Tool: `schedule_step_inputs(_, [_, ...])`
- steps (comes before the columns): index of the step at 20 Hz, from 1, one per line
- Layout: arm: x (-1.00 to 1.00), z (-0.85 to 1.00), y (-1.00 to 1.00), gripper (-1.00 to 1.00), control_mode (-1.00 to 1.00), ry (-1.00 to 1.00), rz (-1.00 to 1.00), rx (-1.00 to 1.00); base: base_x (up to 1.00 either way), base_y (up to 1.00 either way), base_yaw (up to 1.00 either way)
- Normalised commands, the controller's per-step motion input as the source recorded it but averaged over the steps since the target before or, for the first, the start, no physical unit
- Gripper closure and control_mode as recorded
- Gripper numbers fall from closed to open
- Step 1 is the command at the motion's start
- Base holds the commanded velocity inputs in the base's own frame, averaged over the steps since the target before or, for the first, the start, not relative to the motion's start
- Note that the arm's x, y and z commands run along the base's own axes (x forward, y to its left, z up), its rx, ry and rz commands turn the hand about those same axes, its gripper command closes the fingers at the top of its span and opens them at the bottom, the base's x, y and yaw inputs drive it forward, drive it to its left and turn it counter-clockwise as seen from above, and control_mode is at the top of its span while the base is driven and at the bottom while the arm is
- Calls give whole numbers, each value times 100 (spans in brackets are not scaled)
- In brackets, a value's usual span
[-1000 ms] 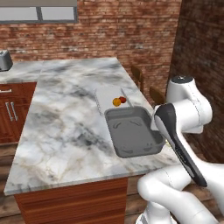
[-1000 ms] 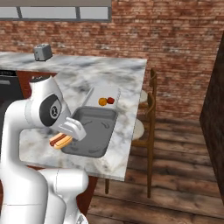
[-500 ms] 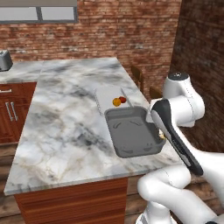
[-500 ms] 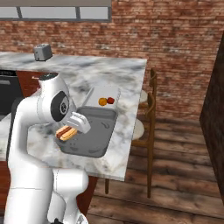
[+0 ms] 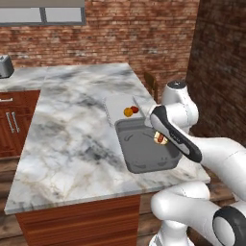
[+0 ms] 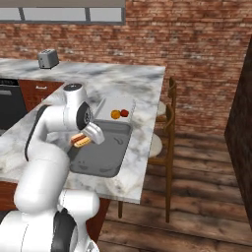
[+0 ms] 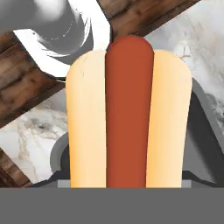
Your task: Place the cold items (orange and bell pepper) from the fridge in one tupperware on the dining counter. Place the warm items (hot dog and kebab skewer) in the stove area in another tupperware.
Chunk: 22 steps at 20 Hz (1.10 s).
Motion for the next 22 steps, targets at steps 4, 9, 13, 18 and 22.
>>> schedule_step_inputs(4, [72, -61, 0, 100, -100, 0, -31, 15, 0, 0, 0])
schedule_step_inputs(9, [56, -49, 6, 100, -100, 0, -33, 7, 0, 0, 0])
schedule_step_inputs(13, [28, -51, 3, 100, -100, 0, -39, 0, 0, 0, 0])
schedule_step_inputs(18, [19, -50, -8, 100, -100, -1, -36, 1, 0, 0, 0])
schedule_step_inputs(22, [43, -47, -10, 100, -100, -4, -28, 4, 0, 0, 0])
